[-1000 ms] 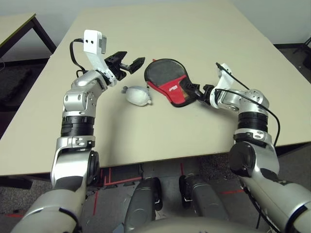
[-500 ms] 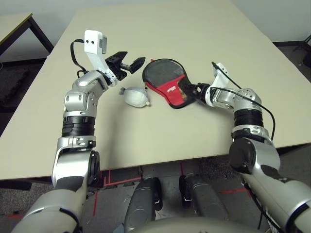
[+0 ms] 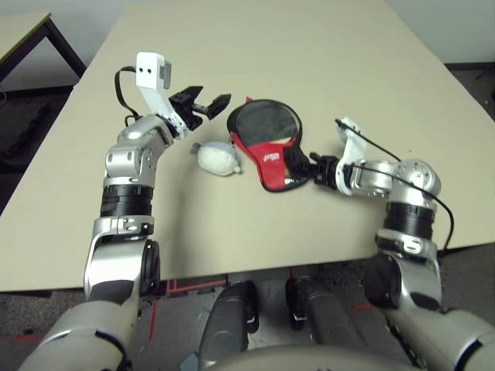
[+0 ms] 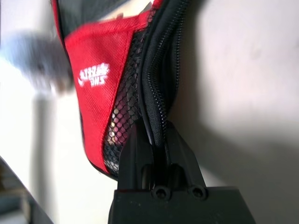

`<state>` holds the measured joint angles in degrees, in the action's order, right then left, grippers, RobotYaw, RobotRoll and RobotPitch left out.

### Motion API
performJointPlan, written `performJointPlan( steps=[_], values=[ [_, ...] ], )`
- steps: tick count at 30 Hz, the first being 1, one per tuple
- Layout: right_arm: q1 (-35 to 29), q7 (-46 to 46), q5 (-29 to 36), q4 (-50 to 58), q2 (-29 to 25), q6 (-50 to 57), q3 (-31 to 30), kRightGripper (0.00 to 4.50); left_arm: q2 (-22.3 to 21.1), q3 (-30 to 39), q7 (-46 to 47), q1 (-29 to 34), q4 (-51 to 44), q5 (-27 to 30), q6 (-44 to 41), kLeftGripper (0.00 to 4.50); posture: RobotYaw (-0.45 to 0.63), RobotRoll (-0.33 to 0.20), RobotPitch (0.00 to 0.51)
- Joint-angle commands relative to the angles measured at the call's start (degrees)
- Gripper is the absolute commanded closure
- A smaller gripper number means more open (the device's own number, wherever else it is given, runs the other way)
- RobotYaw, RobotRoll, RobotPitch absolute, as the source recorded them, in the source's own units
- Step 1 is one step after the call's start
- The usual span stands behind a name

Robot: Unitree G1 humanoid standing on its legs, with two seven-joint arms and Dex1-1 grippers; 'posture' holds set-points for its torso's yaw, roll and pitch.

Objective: Store the ping-pong paddle in its case and zip it.

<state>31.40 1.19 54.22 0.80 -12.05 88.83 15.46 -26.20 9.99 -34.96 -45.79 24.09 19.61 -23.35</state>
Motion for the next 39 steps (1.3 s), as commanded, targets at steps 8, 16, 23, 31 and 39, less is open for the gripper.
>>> performJointPlan(
  steps=[8, 16, 23, 31, 39],
  values=[
    [-10.28, -17.79, 36.79, 4.52, -13.85, 2.56, -12.36, 4.47, 0.24, -1.16, -0.88, -0.46, 2.29, -1.02, 0.64, 0.00, -0.10, 0.000, 0.178],
    [-14.19, -24.42, 58.78, 13.10, -31.83, -14.26, -28.41, 4.47, 0.63, -1.66, -1.05, -0.93, 3.10, -1.05, 0.83, 0.00, -0.11, 0.000, 0.187],
    [-15.67, -19.41, 58.78, 16.98, -38.14, -19.36, -32.87, 4.48, 0.91, -1.75, -1.02, -0.58, 2.97, -0.96, 0.72, 0.00, -0.11, 0.000, 0.191],
    [-9.23, -20.64, 58.78, 13.31, -43.06, -19.08, -33.33, 3.54, 0.17, -1.39, -0.83, -0.12, 2.39, -0.98, 0.40, 0.00, -0.10, 0.000, 0.188],
    [-0.58, -9.58, 54.45, 11.44, -54.37, -11.64, -28.76, 1.14, -0.91, -1.07, -0.87, 0.11, 2.40, -1.02, 0.51, 0.00, -0.10, 0.000, 0.179]
  ],
)
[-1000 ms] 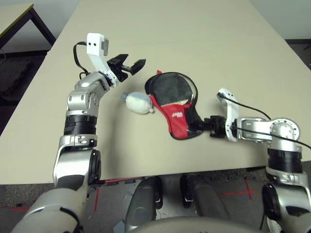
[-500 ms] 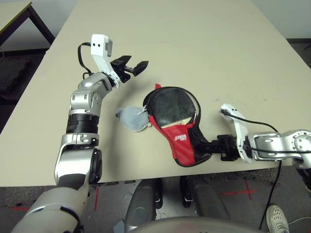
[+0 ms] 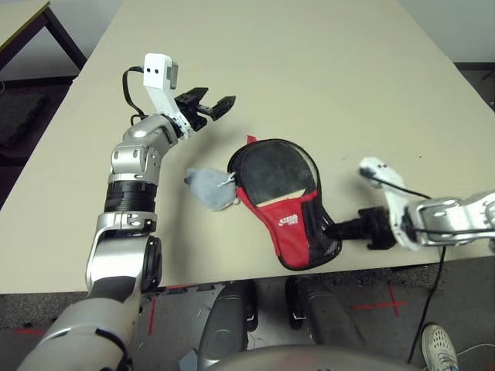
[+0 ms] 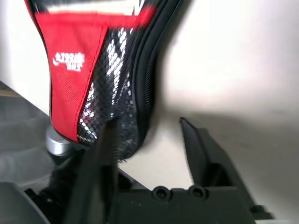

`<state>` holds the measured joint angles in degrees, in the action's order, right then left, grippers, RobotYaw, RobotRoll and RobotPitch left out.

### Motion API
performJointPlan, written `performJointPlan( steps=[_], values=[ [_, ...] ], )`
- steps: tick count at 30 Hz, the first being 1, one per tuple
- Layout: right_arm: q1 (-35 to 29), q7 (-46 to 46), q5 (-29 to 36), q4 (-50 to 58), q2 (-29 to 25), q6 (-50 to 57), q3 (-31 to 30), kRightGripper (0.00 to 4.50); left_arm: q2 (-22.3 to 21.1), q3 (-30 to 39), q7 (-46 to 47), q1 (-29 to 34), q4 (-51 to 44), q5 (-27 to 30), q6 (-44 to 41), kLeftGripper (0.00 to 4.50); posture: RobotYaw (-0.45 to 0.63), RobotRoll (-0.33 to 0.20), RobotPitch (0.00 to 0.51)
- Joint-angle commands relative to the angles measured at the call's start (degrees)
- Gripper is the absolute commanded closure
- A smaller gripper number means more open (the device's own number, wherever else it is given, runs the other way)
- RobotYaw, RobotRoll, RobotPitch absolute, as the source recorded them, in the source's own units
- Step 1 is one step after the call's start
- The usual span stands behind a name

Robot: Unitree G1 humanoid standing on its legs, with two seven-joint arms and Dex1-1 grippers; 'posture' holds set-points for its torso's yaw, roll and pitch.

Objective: Store the ping-pong paddle in its case and zip it.

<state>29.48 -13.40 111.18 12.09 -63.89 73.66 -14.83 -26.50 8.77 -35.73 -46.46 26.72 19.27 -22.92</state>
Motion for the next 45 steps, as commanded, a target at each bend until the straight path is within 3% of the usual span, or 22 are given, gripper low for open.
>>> performJointPlan(
  steps=[1, 4, 9, 12, 18, 30, 36, 45],
  values=[
    [2.55, 5.99, -4.10, -0.33, -2.41, 3.31, 2.27, 0.83, -0.73, 0.15, -0.15, 0.64, -0.04, -0.72, 0.14, 0.00, -0.11, 0.000, 0.177],
    [7.65, 6.87, -11.77, -2.17, 3.31, -0.13, 3.11, 0.06, -1.05, 0.10, -0.29, -0.32, 1.28, -0.93, 0.67, 0.00, -0.11, 0.000, 0.172],
    [12.08, 8.81, -30.95, -3.17, 13.32, -2.21, -0.05, 0.06, -1.42, -0.41, -1.02, -1.98, 3.47, -1.45, 1.39, 0.00, -0.11, 0.000, 0.168],
    [14.55, 14.56, -43.53, -2.07, 17.86, -4.44, -4.51, 0.06, -2.53, -1.32, -3.14, -2.72, 4.29, -1.93, 0.73, 0.00, -0.10, 0.000, 0.166],
    [18.56, 26.76, -58.39, -0.22, 22.96, -6.54, -11.49, 0.06, -6.57, -4.05, -10.33, -2.51, 3.71, -2.74, -1.33, 0.00, -0.09, 0.000, 0.165],
    [20.20, 44.94, -76.58, -4.59, 30.46, -10.42, -19.82, 0.06, -21.72, -12.36, -32.79, 0.61, -9.65, -1.14, -14.46, 0.00, -0.03, 0.000, 0.173],
    [20.57, 50.58, -84.30, -11.44, 34.47, -13.95, -21.82, 0.06, -25.01, -13.50, -36.93, 1.46, -15.46, -0.20, -17.97, 0.00, -0.01, 0.000, 0.168],
    [18.77, 54.57, -91.82, -15.04, 37.64, -16.40, -21.04, 0.06, -27.55, -16.39, -41.67, 10.76, -25.82, 0.99, -18.75, 0.00, -0.01, 0.000, 0.158]
  ],
)
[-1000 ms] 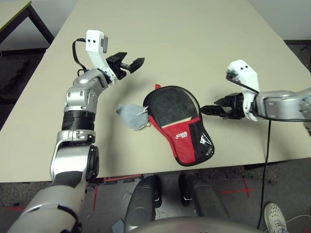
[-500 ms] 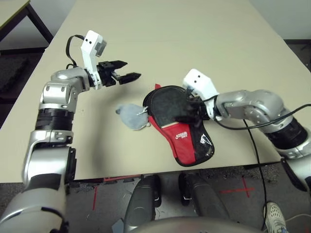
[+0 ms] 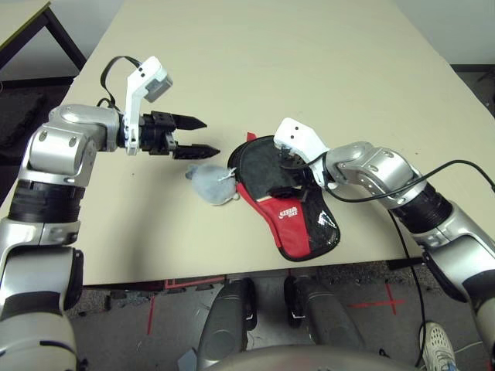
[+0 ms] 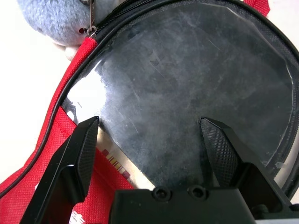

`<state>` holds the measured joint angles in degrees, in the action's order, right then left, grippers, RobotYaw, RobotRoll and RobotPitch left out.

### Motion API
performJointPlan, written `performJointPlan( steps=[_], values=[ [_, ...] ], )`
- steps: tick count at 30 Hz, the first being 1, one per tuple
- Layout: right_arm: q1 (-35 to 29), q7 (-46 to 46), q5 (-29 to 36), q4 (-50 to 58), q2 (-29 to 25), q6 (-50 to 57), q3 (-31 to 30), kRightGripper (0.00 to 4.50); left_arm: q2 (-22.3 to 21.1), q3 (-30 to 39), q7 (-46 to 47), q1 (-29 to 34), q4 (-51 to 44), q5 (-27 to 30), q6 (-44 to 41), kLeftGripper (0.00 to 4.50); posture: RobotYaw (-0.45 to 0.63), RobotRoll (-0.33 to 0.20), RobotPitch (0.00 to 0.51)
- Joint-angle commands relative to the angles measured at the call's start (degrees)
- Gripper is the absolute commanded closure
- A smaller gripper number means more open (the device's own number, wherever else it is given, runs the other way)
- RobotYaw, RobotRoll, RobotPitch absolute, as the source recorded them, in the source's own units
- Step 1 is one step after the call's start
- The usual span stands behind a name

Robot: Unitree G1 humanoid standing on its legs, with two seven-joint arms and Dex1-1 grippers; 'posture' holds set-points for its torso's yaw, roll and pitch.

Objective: Store the ping-pong paddle in its case and zip it.

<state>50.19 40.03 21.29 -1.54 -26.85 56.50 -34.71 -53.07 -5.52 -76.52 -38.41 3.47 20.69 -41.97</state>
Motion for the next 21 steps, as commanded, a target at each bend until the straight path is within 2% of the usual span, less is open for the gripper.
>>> performJointPlan(
  steps=[1, 13, 21],
  values=[
    [-2.12, 1.44, -2.37, -1.17, 0.55, 0.83, -0.93, 0.06, -0.93, -2.50, -0.48, 3.35, -2.72, -0.99, 0.62, 0.00, -0.02, 0.000, 0.158],
    [-3.61, 6.53, -3.25, 6.96, -4.78, 5.99, 0.53, 0.06, 0.16, -5.65, 0.48, 4.95, -1.60, -3.97, 3.45, 0.00, -0.04, 0.000, 0.160],
    [-4.05, 6.51, -4.27, 6.41, -3.56, 6.84, 1.05, 0.06, 2.97, -8.04, 1.22, 4.41, 1.96, -6.68, 5.97, 0.00, -0.05, 0.000, 0.167]
  ],
)
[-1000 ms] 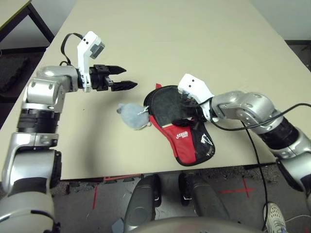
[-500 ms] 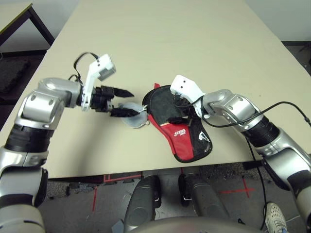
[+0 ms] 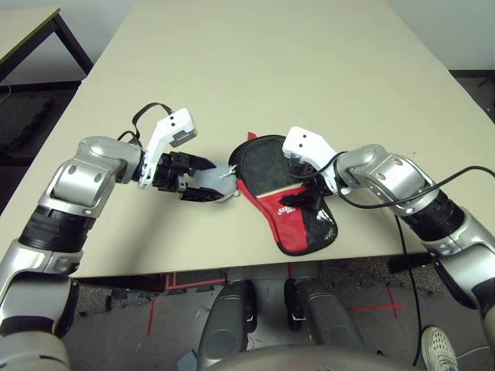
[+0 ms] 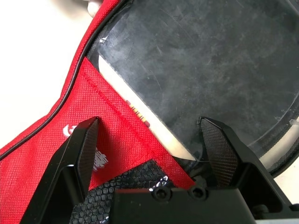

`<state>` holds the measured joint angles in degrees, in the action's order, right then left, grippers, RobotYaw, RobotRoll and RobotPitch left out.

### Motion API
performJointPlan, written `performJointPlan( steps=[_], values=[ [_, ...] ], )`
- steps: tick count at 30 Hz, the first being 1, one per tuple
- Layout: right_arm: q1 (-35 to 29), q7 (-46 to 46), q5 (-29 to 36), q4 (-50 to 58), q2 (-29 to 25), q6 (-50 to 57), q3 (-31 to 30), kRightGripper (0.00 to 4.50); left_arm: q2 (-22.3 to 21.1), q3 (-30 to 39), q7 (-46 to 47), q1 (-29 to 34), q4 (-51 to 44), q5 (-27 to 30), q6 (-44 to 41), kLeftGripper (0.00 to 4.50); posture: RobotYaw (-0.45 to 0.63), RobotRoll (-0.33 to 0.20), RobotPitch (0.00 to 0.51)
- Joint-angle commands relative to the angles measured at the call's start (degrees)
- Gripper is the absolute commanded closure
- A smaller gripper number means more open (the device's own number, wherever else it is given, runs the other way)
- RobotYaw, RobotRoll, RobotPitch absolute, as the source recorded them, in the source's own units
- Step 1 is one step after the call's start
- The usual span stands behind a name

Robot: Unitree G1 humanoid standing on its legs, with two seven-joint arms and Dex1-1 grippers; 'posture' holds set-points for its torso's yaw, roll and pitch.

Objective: Store the ping-pong paddle in its case and zip it.

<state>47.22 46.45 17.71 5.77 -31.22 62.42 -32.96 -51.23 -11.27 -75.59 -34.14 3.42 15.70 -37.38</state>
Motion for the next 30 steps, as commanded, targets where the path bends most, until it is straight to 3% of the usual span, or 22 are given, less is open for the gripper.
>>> performJointPlan(
  steps=[1, 12, 18, 21, 30],
  values=[
    [-1.02, 0.11, -0.81, -1.03, 1.04, 0.94, -0.62, 0.06, 1.57, -2.56, 0.55, -0.01, 2.79, -2.26, 1.83, 0.00, -0.05, 0.000, 0.167],
    [-0.66, 0.82, -2.27, -2.29, 2.10, 0.37, -0.65, 0.06, 4.66, -3.07, 3.92, -0.26, 8.18, -7.10, 5.82, 0.00, -0.05, 0.000, 0.175],
    [-0.95, 1.43, -2.79, -2.06, 2.14, 0.50, -0.73, 0.06, 3.85, -4.45, 4.52, -0.10, 11.05, -10.67, 6.41, 0.00, -0.05, 0.000, 0.176],
    [-1.01, 1.64, -2.94, -1.99, 2.11, 0.49, -0.79, 0.00, 3.81, -4.26, 3.83, -0.17, 11.32, -10.67, 5.95, 0.60, -0.05, 0.000, 0.176],
    [-1.09, 1.84, -3.23, -1.61, 2.23, 0.64, -0.87, 0.00, 6.37, -4.06, 6.10, -3.48, 16.16, -12.03, 7.22, 3.22, -0.05, 0.000, 0.181]
  ],
)
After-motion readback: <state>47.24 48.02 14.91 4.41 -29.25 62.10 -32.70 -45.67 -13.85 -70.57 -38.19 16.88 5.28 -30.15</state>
